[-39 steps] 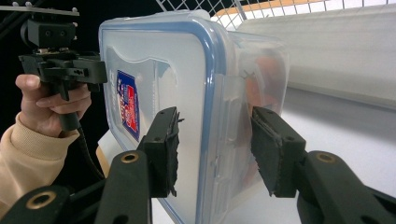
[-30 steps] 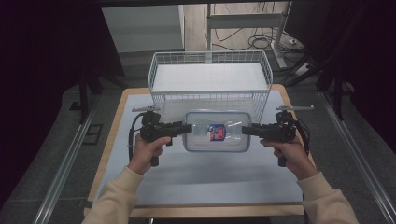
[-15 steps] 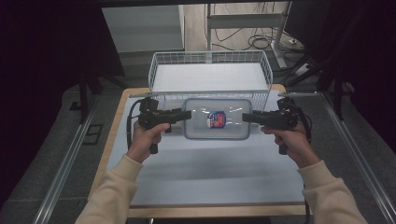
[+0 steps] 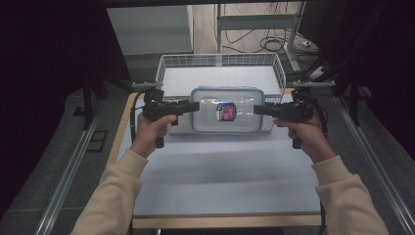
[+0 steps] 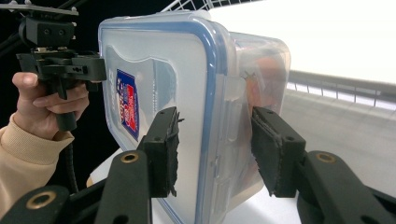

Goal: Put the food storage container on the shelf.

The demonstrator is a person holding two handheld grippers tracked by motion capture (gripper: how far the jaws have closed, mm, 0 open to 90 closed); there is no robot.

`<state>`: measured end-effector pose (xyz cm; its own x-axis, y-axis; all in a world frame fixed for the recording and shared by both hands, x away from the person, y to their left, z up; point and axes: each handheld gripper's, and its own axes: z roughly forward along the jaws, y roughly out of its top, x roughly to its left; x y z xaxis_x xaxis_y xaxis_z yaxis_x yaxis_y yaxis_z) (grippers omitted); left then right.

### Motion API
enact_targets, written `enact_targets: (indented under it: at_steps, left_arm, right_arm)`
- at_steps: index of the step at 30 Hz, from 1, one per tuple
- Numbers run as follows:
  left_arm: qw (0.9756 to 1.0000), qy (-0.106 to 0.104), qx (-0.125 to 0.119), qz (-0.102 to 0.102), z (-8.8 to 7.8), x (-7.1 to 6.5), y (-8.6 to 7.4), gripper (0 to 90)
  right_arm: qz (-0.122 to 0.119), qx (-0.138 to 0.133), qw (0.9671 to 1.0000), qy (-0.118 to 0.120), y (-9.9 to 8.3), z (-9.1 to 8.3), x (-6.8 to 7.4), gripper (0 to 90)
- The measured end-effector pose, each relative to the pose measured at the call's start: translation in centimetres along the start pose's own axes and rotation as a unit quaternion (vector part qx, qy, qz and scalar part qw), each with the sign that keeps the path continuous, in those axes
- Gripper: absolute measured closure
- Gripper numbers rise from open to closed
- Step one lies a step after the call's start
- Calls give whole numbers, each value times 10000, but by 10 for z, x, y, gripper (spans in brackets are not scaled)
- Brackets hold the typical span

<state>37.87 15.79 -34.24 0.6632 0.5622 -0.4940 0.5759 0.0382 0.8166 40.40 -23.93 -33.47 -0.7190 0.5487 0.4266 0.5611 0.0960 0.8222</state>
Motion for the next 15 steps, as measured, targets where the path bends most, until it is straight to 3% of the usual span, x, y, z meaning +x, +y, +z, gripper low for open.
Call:
enact_targets:
  at_steps: [7, 15]
  left_arm:
    - [9999, 9, -61, 101, 0, 1, 18, 520]
    - [9999, 14, -120, 70, 5, 7, 37, 517]
  right_arm:
    - [-58, -68, 10000, 0, 19, 0, -2, 530]
    - [-182, 7, 9998, -30, 45, 1, -7, 530]
